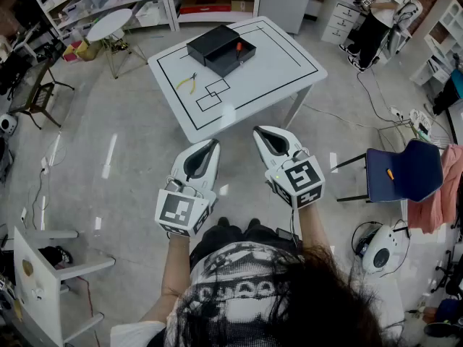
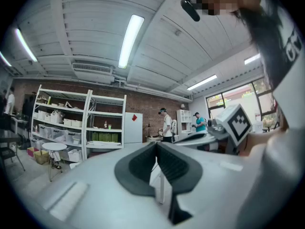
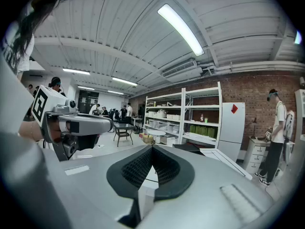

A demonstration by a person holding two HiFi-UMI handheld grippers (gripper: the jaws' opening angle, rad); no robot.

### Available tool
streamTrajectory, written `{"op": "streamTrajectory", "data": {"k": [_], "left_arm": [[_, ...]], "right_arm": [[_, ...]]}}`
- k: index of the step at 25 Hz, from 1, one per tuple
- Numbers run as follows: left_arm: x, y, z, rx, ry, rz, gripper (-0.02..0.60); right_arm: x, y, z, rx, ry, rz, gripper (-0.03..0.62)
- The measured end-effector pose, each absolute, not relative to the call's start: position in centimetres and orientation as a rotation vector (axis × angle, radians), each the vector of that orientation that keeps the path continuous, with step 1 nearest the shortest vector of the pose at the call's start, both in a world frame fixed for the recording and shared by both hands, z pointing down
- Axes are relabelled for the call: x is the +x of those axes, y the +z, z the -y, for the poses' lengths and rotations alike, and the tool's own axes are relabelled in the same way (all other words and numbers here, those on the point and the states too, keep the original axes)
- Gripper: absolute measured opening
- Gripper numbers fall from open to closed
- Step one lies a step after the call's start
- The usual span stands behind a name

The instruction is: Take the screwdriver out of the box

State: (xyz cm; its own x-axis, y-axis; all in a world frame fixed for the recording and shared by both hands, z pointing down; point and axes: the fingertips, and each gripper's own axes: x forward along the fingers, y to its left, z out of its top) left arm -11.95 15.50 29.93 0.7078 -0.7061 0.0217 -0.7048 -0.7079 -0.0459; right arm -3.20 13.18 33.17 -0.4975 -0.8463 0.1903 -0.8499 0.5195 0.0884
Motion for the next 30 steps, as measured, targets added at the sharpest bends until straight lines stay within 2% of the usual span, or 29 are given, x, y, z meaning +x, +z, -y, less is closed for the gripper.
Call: {"op": "streamTrajectory", "data": {"k": [30], "left_arm": [[-0.3, 33.3, -16.9, -2.889, -0.157, -1.270, 0.000]], "right_arm": [[8.1, 37.7, -15.4, 1.344, 0.194, 2.626, -0.002]]}}
